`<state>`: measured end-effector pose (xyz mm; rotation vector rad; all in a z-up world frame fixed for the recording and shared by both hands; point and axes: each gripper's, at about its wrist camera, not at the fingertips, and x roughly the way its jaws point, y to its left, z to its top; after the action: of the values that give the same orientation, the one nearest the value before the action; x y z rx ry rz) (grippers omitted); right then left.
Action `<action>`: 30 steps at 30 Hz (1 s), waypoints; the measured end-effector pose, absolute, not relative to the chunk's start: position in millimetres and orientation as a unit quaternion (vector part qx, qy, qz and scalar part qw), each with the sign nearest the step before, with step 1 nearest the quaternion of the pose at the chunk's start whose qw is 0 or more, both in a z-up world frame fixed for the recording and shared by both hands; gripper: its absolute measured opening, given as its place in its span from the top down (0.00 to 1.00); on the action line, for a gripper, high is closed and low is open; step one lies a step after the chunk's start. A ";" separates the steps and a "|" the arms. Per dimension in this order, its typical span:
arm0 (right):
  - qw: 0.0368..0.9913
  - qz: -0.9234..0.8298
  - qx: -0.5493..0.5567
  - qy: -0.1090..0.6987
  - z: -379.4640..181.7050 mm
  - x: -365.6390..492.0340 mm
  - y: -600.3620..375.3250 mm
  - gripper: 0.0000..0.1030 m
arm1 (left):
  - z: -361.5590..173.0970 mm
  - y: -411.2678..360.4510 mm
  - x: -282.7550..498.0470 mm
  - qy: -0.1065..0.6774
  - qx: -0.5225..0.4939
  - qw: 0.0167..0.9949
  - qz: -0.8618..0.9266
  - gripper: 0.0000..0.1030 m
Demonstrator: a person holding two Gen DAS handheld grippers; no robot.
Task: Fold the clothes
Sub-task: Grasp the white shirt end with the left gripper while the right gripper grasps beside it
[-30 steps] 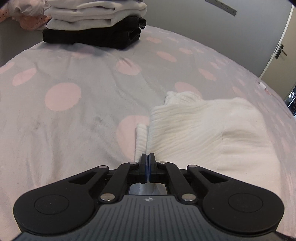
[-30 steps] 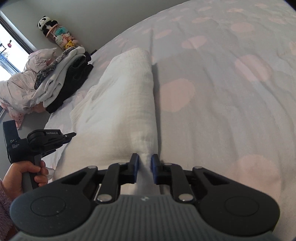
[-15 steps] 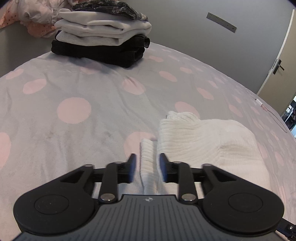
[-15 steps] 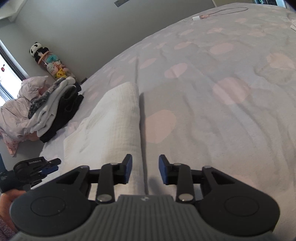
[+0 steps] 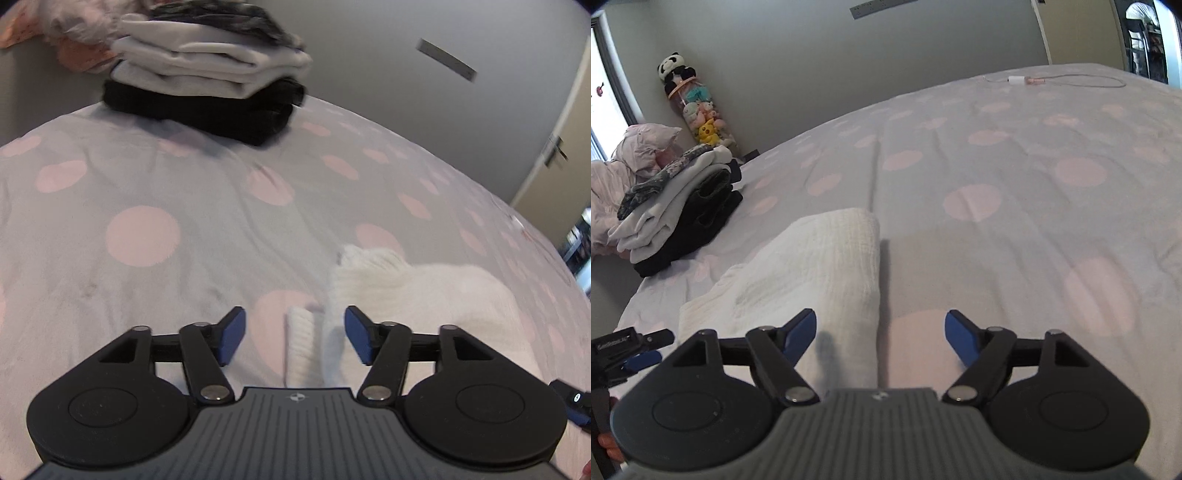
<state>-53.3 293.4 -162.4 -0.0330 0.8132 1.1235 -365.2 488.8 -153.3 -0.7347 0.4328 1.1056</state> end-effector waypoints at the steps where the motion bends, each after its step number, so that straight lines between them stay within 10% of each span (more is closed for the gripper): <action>1: 0.766 0.521 -0.012 0.376 -164.1 -53.7 297.5 0.23 | -153.8 490.2 -368.1 0.194 -0.347 0.761 0.512 0.28; 20: 0.728 0.525 0.054 0.438 -192.0 -24.7 334.8 0.23 | -188.5 511.0 -350.9 0.174 -0.435 0.779 0.417 0.21; 25: 0.710 0.523 0.092 0.462 -195.6 -9.1 348.6 0.24 | -193.8 519.9 -352.6 0.160 -0.446 0.778 0.413 0.55; 30: 0.694 0.528 0.090 0.481 -202.9 -8.3 370.3 0.52 | -194.7 524.2 -348.4 0.160 -0.447 0.781 0.405 0.74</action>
<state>-8.3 370.3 -202.9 0.2011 1.0732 1.1780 -348.4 524.2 -194.7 -0.9652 0.3451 0.8755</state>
